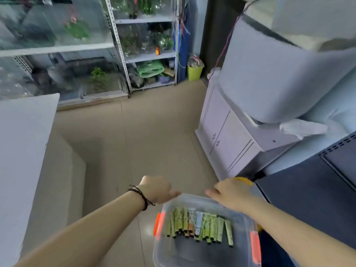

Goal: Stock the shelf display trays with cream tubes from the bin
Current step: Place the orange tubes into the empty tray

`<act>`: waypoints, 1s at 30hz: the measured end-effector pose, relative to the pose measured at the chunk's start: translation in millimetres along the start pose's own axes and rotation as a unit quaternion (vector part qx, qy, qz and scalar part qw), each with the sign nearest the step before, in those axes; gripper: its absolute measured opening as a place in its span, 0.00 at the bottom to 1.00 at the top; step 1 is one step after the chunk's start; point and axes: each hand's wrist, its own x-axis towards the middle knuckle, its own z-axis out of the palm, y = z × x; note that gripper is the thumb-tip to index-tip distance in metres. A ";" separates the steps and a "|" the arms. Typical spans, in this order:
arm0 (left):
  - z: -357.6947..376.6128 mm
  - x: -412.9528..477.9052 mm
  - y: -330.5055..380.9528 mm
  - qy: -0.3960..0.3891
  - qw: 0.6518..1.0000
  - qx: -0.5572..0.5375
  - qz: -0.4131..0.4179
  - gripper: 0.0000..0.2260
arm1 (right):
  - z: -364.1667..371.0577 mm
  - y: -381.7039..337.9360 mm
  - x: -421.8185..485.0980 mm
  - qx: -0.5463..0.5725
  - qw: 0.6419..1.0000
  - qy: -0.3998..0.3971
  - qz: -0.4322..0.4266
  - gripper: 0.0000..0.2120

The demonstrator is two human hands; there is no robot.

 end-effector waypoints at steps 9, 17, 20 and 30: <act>224.6 110.2 44.1 -0.160 0.841 -0.494 -0.150 0.14 | 247.1 53.5 49.9 0.161 0.963 -0.142 0.164 0.23; 319.3 186.3 74.5 -0.046 0.772 -0.576 -0.263 0.07 | 342.3 75.5 112.6 0.354 0.889 -0.094 0.275 0.19; 325.8 207.4 80.9 0.003 0.778 -0.563 -0.279 0.10 | 351.5 79.8 138.0 0.377 0.884 -0.045 0.272 0.14; 326.3 241.6 103.6 0.016 0.815 -0.512 -0.271 0.19 | 362.7 69.8 174.8 0.350 0.870 0.011 0.347 0.13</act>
